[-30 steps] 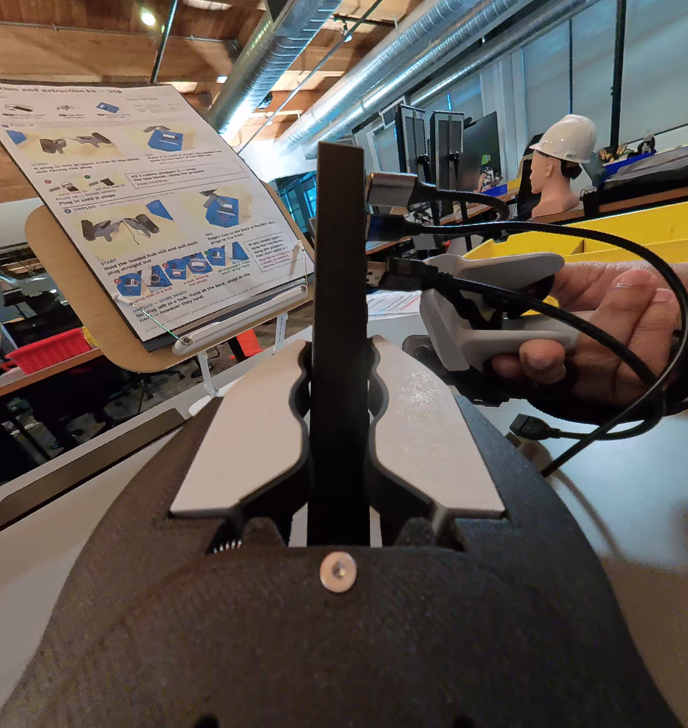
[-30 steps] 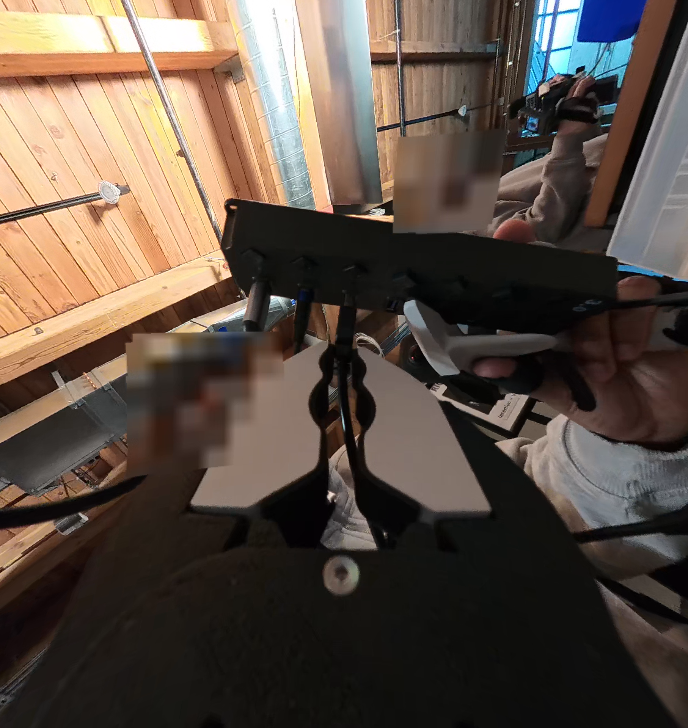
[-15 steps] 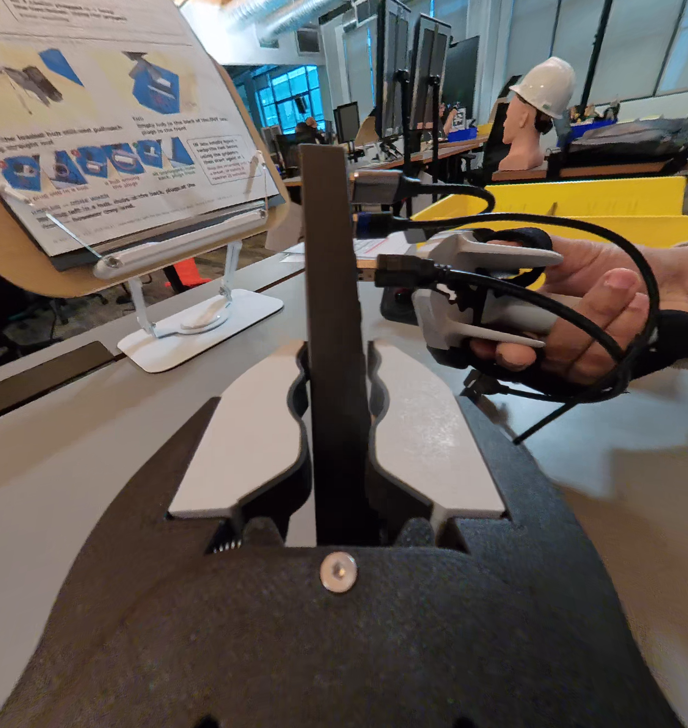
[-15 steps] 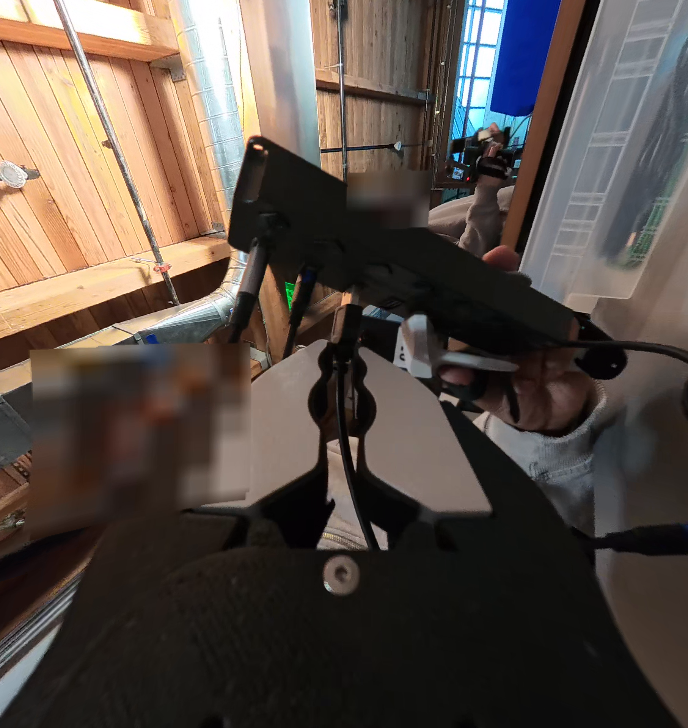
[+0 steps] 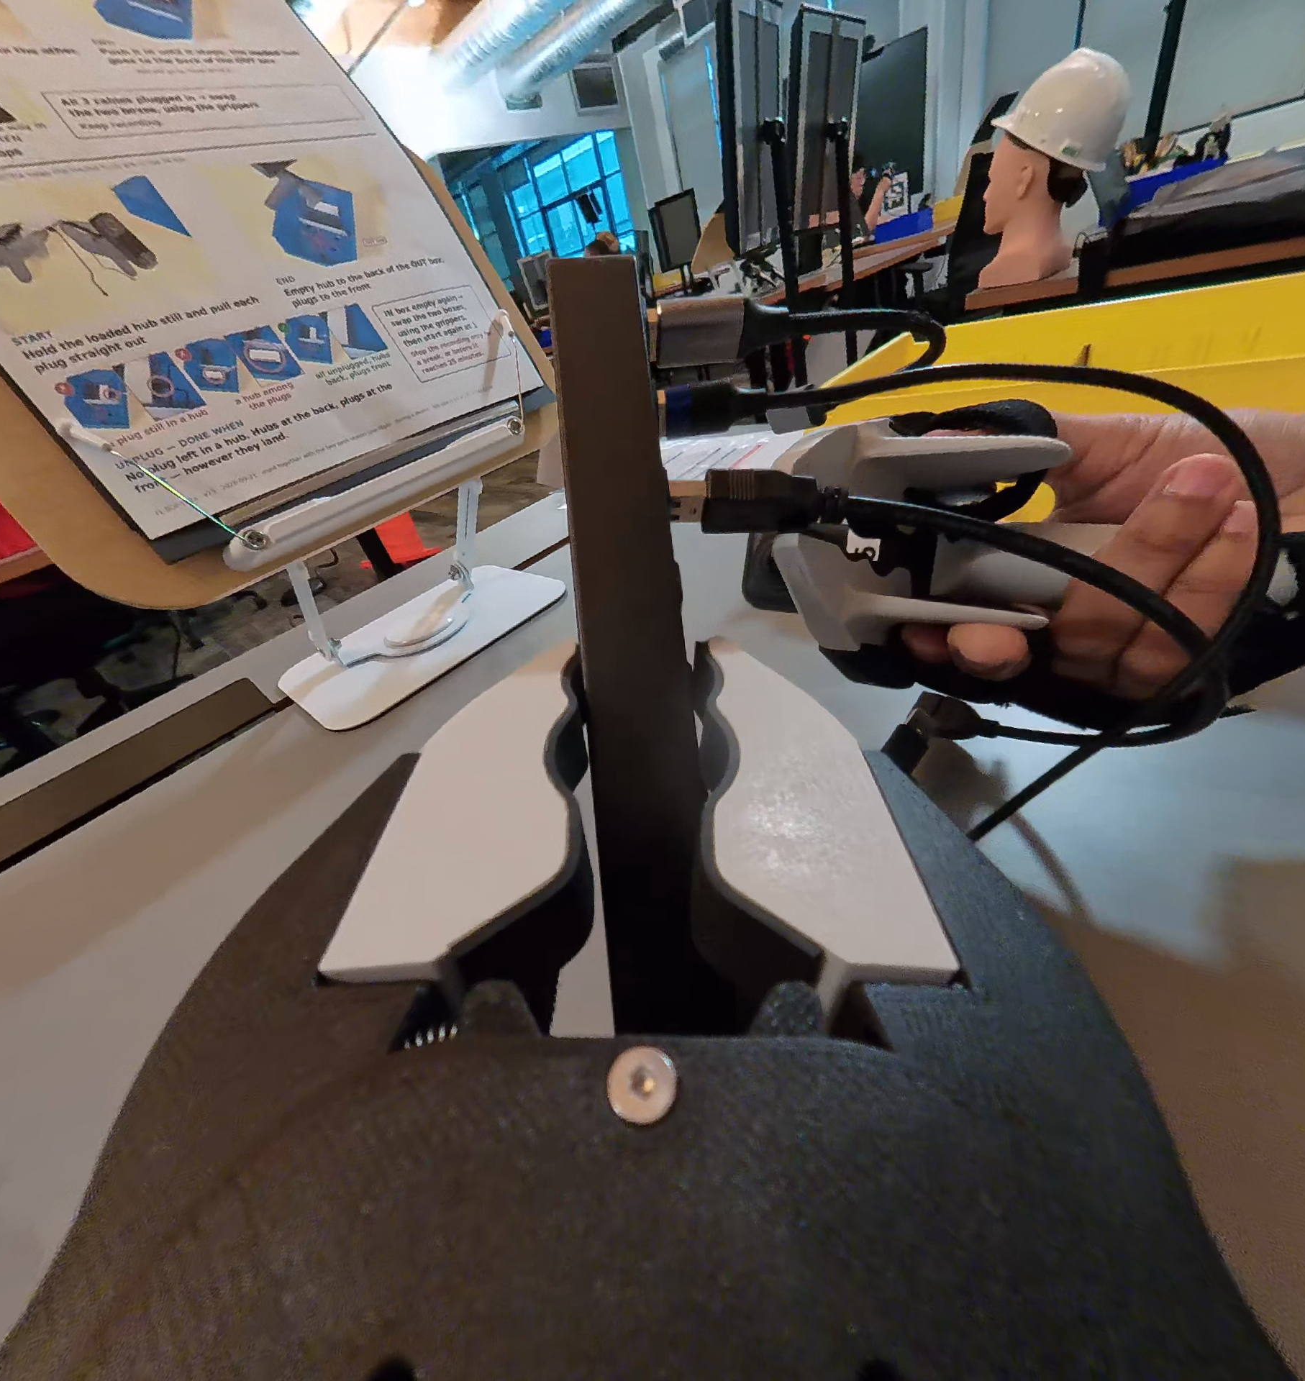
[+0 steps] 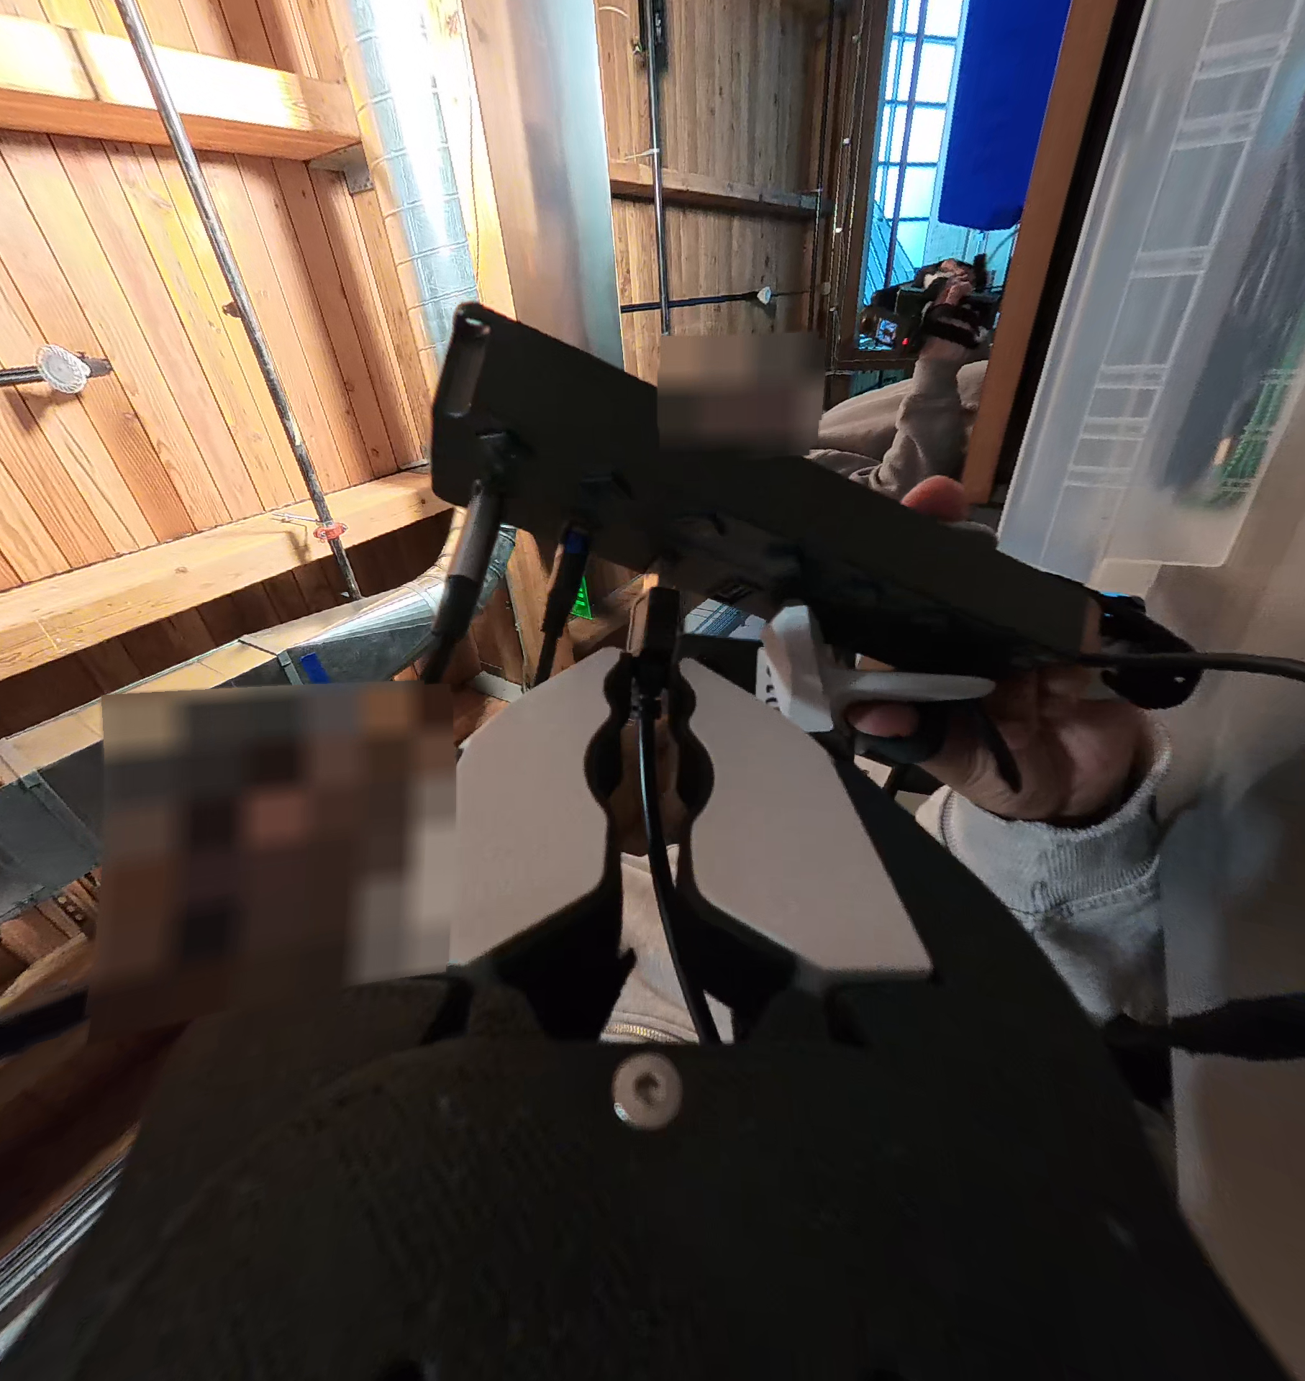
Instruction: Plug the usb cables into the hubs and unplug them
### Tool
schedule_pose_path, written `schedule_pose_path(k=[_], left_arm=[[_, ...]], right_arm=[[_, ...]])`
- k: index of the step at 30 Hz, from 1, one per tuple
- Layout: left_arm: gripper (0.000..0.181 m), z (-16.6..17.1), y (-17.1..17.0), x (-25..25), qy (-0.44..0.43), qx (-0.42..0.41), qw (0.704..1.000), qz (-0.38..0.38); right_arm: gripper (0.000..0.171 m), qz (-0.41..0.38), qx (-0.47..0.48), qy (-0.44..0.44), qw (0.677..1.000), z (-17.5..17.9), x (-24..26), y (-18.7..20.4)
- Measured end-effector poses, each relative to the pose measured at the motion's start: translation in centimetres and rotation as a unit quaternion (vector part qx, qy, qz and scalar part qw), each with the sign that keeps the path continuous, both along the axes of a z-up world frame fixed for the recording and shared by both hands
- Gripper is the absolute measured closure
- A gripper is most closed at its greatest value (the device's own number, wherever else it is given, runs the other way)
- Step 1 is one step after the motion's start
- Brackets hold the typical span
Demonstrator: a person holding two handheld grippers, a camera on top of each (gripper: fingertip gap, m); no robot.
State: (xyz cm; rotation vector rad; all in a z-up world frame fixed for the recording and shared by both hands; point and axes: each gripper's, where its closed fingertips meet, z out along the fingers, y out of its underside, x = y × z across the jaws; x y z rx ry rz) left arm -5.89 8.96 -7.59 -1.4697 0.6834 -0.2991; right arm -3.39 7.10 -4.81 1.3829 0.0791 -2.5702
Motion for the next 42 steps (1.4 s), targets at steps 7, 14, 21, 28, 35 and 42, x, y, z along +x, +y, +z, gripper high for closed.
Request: schedule_pose_path(k=[7,14,21,28,35,42], left_arm=[[0.153,-0.2,-0.2,0.4,-0.002,-0.007,1.0,-0.013],[0.155,-0.3,0.6,-0.5,-0.131,-0.077,0.988,-0.026],[0.155,-0.7,1.8,-3.3,-0.267,-0.148,0.952,-0.007],[0.155,-0.7,1.7,-3.6,-0.339,-0.177,0.923,-0.037],[0.155,-0.2,0.2,-0.1,-0.327,-0.189,0.918,-0.125],[0.156,-0.1,-0.6,1.7,-0.342,-0.206,0.902,-0.167]], right_arm=[[0.162,-0.013,0.028,-0.021,0.999,0.1,0.2,0.3],[0.155,-0.089,0.112,-0.077,0.987,-0.4,0.0,1.5],[0.147,-0.234,0.408,-0.238,0.85,-1.9,0.9,4.0],[0.148,-0.352,0.756,-0.301,0.463,-0.7,1.2,4.5],[0.152,-0.383,0.829,-0.237,0.332,1.0,0.6,1.8],[0.15,-0.368,0.861,-0.213,0.279,1.2,-0.5,0.0]])
